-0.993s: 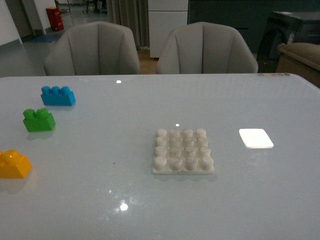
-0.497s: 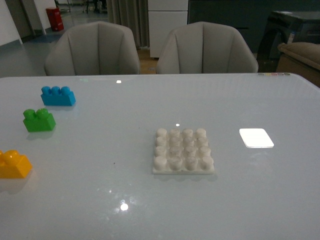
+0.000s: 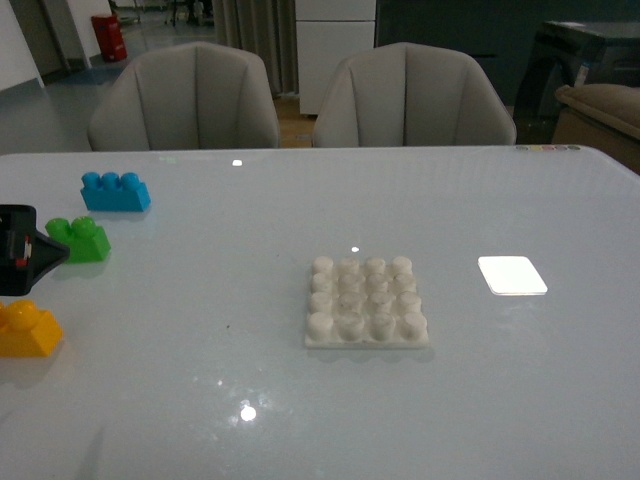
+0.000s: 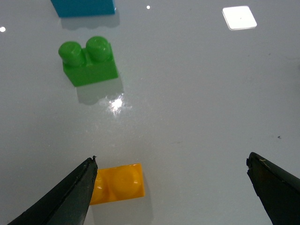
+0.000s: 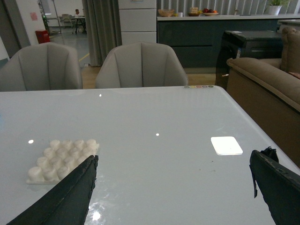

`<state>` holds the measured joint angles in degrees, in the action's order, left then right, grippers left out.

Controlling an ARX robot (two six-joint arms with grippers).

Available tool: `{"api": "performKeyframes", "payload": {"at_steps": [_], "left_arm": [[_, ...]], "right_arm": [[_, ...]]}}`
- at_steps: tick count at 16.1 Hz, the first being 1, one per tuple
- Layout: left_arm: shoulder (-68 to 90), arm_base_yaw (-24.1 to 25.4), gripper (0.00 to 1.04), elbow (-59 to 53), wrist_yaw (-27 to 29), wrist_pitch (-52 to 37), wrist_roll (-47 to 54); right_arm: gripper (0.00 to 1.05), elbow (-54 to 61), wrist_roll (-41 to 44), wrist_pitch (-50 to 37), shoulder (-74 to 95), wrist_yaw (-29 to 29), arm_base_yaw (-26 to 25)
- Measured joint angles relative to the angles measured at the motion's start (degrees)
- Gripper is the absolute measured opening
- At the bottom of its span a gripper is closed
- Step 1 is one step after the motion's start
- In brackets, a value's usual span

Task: Insert yellow block into base center

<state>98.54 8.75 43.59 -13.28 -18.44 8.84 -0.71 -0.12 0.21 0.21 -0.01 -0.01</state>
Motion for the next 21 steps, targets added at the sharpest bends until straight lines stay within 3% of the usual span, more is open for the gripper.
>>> {"api": "performKeyframes", "payload": {"at_steps": [3, 9, 19, 20, 21], "left_arm": [[5.44, 2.64, 0.98, 3.43, -1.55, 4.31, 2.14], [11.45, 5.86, 0.98, 7.1, -1.29, 3.52, 2.16], [17.49, 6.8, 0.98, 8.37, 0.63, -0.04, 3.74], [17.73, 6.69, 0.97, 8.37, 0.66, -0.15, 3.93], [17.73, 6.67, 0.86, 8.37, 0.61, -0.37, 4.09]], "right_arm": [[0.98, 0.0, 0.0, 0.0, 0.02, 0.0, 0.0], [0.98, 0.0, 0.0, 0.0, 0.02, 0.0, 0.0], [0.98, 0.0, 0.0, 0.0, 0.02, 0.0, 0.0], [0.98, 0.0, 0.0, 0.0, 0.0, 0.0, 0.0], [0.98, 0.0, 0.0, 0.0, 0.02, 0.0, 0.0]]}}
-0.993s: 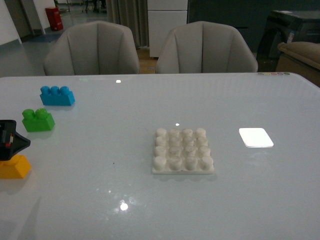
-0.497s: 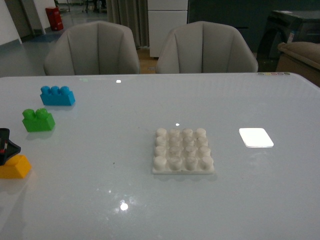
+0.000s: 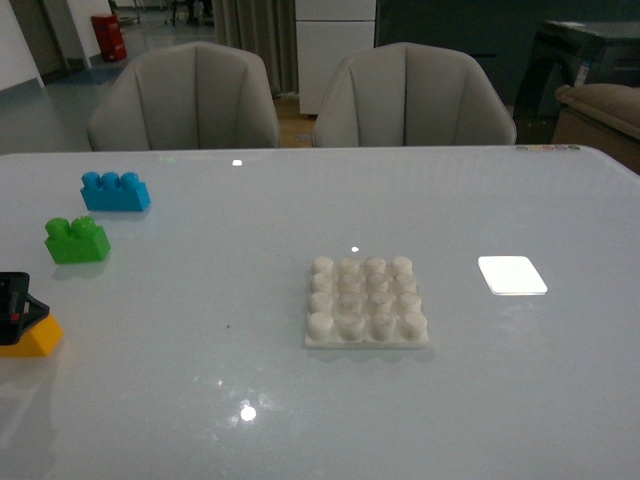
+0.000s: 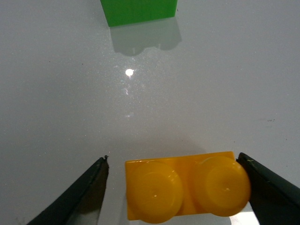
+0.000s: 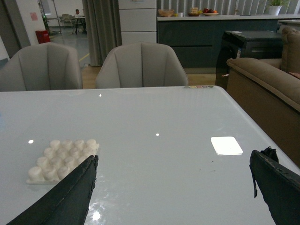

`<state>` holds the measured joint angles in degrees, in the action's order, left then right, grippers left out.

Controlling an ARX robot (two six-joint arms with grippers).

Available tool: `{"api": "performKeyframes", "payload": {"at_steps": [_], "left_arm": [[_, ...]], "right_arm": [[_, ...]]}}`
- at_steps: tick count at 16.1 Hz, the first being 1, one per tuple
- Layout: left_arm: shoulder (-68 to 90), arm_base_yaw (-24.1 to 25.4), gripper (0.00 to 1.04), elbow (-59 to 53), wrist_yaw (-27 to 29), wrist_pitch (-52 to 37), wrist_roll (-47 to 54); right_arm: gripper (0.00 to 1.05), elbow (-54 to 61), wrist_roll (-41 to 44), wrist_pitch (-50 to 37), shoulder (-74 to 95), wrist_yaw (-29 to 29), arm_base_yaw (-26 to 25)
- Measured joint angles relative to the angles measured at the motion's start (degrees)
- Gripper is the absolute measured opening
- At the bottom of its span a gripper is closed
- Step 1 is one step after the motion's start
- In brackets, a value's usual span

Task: Insert yellow block into base center

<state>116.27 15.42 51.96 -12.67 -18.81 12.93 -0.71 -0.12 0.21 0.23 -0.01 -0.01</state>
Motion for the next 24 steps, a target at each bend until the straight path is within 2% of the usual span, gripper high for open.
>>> {"api": "performKeyframes", "payload": {"at_steps": [2, 3, 13, 16, 20, 21, 22, 24], "left_arm": [[0.0, -0.02, 0.67, 0.0, -0.07, -0.57, 0.46], [0.0, -0.07, 0.61, 0.31, 0.04, -0.52, 0.59], [-3.52, -1.57, 0.6, -1.6, 0.15, -0.11, 0.5], [-8.17, -4.2, 0.6, -2.58, 2.27, 1.55, -0.79], [-20.02, -12.55, 0.6, -7.69, 7.76, 6.73, -4.59], [-23.96, -16.0, 0.6, -9.49, 9.33, 8.55, -5.9], [-35.06, -26.1, 0.6, -12.31, 13.88, 13.68, -12.9], [-36.7, -30.53, 0.6, -12.26, 15.74, 13.29, -16.83]], "right_arm": [[0.98, 0.0, 0.0, 0.0, -0.02, 0.0, 0.0], [0.98, 0.0, 0.0, 0.0, 0.0, 0.0, 0.0], [0.98, 0.0, 0.0, -0.02, 0.0, 0.0, 0.0], [0.98, 0.0, 0.0, 0.0, -0.02, 0.0, 0.0], [0.98, 0.0, 0.0, 0.0, -0.02, 0.0, 0.0], [0.98, 0.0, 0.0, 0.0, 0.0, 0.0, 0.0], [0.98, 0.0, 0.0, 0.0, 0.0, 0.0, 0.0], [0.98, 0.0, 0.0, 0.0, 0.0, 0.0, 0.0]]}}
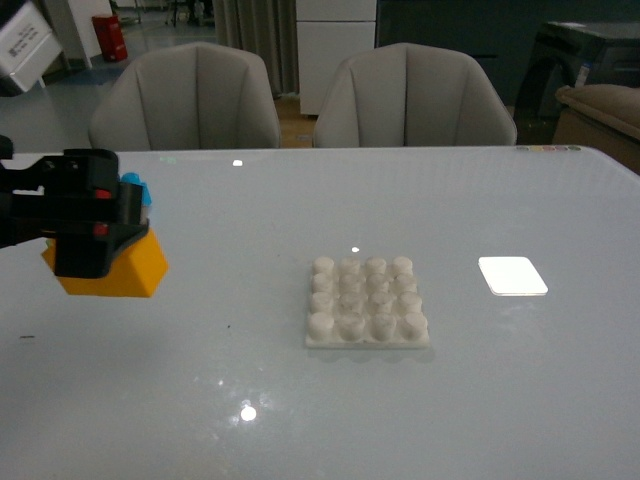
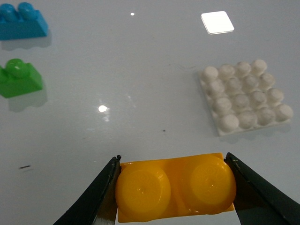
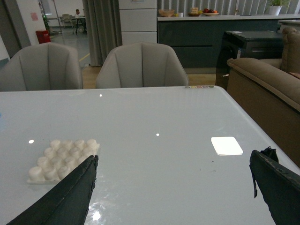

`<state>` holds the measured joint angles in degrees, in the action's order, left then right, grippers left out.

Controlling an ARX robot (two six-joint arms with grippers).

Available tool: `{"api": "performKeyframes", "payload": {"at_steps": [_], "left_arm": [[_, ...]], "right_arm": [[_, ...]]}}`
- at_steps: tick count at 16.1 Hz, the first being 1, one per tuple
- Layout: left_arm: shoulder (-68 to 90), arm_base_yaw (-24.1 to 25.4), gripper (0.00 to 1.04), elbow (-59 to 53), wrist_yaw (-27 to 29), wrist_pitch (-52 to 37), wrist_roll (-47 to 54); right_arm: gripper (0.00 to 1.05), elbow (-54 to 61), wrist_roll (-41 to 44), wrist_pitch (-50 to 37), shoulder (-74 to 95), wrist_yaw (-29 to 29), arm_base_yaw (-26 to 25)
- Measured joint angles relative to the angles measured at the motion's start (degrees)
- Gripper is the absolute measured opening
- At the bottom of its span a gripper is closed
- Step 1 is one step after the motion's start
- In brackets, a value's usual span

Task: Insert yellow block into base center

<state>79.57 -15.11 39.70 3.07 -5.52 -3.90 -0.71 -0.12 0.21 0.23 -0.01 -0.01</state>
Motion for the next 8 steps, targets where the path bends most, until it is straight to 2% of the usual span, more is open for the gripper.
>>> {"api": "performKeyframes", "payload": {"at_steps": [3, 8], "left_arm": [[6.8, -5.86, 0.6, 3.61, 1.33, -2.27, -4.48], [21.05, -16.52, 0.6, 15.85, 3.04, -3.82, -9.66]], "right_arm": [[0.98, 0.0, 0.0, 0.0, 0.0, 0.0, 0.0], [0.98, 0.0, 0.0, 0.0, 0.0, 0.0, 0.0]]}}
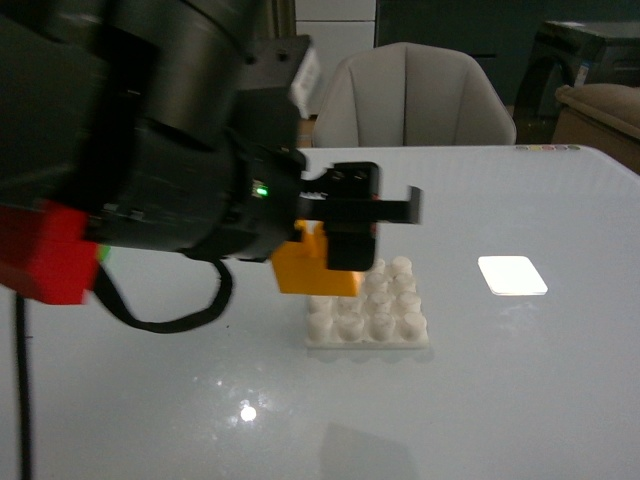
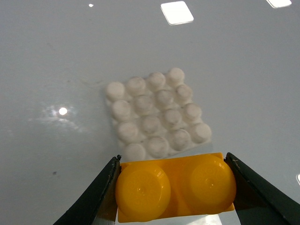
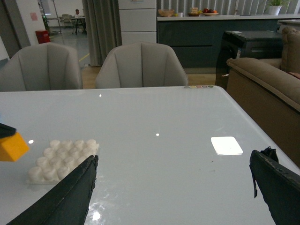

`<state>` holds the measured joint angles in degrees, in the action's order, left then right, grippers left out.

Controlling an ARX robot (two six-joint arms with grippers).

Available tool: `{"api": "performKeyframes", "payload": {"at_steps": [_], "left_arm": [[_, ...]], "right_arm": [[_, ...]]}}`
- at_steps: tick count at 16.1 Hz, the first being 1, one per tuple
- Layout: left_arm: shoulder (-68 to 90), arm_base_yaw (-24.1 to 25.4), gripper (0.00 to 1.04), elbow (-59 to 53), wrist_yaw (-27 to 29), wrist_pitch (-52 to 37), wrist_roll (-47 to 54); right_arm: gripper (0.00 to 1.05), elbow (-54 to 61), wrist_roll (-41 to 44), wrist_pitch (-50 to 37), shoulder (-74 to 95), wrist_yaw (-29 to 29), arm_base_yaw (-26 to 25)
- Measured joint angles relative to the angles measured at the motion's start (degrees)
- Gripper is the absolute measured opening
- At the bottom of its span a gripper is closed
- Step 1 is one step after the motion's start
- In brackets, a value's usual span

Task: Insert yellow block into base center

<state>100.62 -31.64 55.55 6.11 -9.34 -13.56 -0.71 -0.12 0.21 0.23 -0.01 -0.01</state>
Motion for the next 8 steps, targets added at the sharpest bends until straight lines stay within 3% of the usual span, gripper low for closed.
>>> {"api": "performKeyframes", "payload": {"at_steps": [3, 8], "left_arm": [[7.74, -4.22, 0.6, 5.77, 1.4, 0.7, -1.7], [16.09, -5.95, 0.6, 14.1, 7.65, 0.63, -4.61]], "right_arm": [[0.98, 0.0, 0.0, 0.0, 0.0, 0.0, 0.0], [0.98, 0.0, 0.0, 0.0, 0.0, 0.0, 0.0]]}}
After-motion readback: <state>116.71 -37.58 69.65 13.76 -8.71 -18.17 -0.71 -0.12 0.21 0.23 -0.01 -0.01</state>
